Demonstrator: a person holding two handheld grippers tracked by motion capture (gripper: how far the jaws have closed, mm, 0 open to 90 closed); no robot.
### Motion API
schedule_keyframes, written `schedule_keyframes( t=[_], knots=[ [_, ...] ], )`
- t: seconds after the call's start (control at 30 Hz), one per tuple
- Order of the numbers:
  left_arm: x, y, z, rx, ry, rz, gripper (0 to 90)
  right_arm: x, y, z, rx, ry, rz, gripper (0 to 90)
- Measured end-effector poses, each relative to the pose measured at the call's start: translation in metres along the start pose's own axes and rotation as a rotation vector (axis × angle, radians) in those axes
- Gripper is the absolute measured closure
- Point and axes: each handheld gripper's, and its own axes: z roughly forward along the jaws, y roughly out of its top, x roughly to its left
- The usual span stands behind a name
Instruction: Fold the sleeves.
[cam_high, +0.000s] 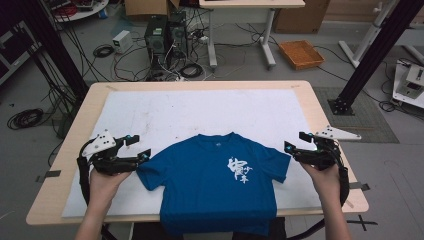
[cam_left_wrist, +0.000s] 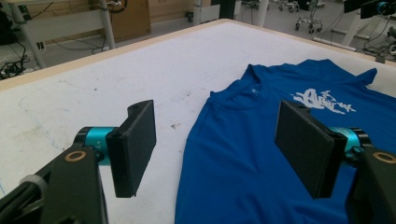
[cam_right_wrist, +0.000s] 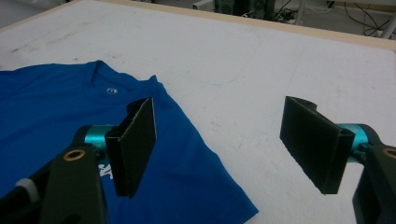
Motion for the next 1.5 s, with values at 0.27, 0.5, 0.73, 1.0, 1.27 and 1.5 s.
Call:
schedule_keyframes(
  t=[0.27, 0.5, 0.73, 1.0, 1.27, 1.5],
  knots=[
    [0.002, -0.001, 0.001, 0.017, 0.002, -0.008, 29.5, -0.001, 0.0, 0.001, 0.0, 0.001, 0.001, 26.6],
    [0.009, -0.007, -0.003, 0.032, 0.006, -0.055, 29.5, -0.002, 0.0, 0.001, -0.001, -0.001, 0.003, 26.6],
    [0.02, -0.019, -0.007, 0.084, 0.017, -0.149, 30.3, -0.001, 0.0, 0.004, -0.001, -0.002, 0.005, 26.6],
    [0.031, -0.039, -0.01, 0.148, 0.007, -0.277, 37.8, -0.001, 0.001, 0.007, 0.002, -0.003, 0.001, 26.6],
    [0.035, -0.048, -0.008, 0.215, -0.009, -0.345, 50.7, -0.002, 0.0, 0.007, 0.001, -0.009, 0.004, 26.6],
    [0.037, -0.055, 0.001, 0.292, -0.013, -0.417, 62.8, -0.001, 0.0, 0.007, 0.002, -0.011, 0.004, 26.6]
  ],
)
